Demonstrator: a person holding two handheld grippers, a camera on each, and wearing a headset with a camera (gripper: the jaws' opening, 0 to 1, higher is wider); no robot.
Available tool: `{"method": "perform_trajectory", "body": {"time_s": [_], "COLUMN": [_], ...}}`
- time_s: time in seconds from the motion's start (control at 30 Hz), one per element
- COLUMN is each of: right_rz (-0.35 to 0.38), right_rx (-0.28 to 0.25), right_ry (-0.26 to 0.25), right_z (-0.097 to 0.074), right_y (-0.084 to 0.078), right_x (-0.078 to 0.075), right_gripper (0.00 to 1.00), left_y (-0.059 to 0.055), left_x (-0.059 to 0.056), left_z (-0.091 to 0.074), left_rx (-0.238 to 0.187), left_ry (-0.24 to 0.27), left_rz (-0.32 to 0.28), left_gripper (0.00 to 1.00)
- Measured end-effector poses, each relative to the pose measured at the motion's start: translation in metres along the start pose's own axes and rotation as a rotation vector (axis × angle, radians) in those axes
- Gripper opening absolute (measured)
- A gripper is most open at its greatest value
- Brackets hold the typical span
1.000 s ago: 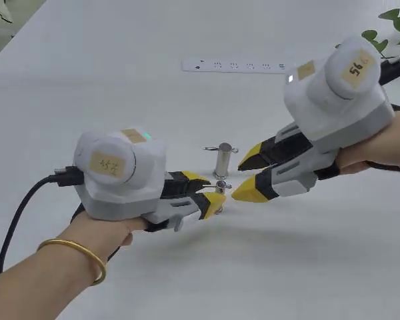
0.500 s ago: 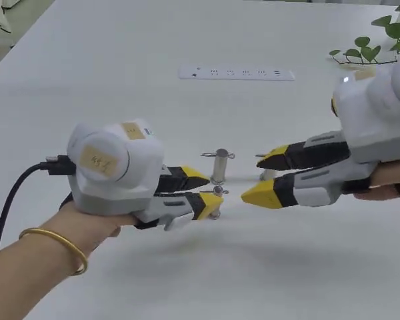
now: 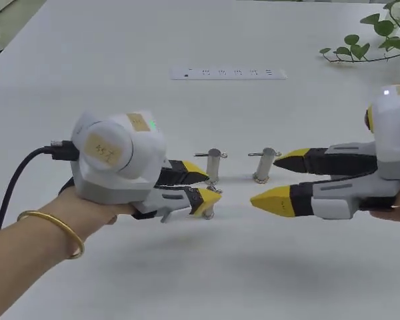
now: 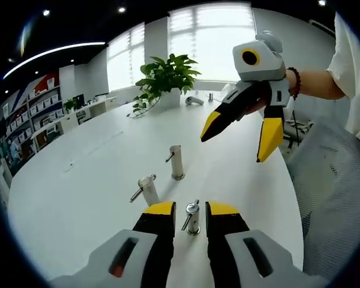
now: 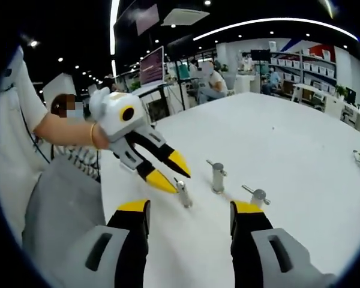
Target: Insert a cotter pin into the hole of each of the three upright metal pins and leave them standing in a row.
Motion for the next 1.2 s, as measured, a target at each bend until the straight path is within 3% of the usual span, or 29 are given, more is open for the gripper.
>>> {"method": "perform_trajectory", "body": {"time_s": [0.8, 0.97, 1.2], "right_rz": [0.046, 0.044, 0.041], "right_rx": [-0.007, -0.002, 0.009], "right_ry": [-0.082, -0.087, -0.091], "right_z": [-0.013, -0.013, -0.012], "right_y": [-0.018, -0.019, -0.023], "right_x": [-0.005, -0.005, -0.005], "right_gripper": [0.58, 0.58, 0.58], "left_y": [-0.002, -0.001, -0.001], "left_x": [0.003, 0.003, 0.006], "left_z": [0.010, 0.010, 0.011], "left_rx": [0.108, 0.117, 0.118], "left_ry": [-0.070, -0.073, -0.068], "left_rz": [0.078, 0.092, 0.065], "left_gripper": [0.08, 0.08, 0.07]}}
Point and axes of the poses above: the centre of the closed fingertips' face, and the gripper's own axes: z roughly forward along the fingers, x roughly to its left, y roughly out of its top, the point moved 5 cm from there along -z, roughly backward along the fingers, and after that the axes turned 6 degrees about -z, right-handed, at the moved point
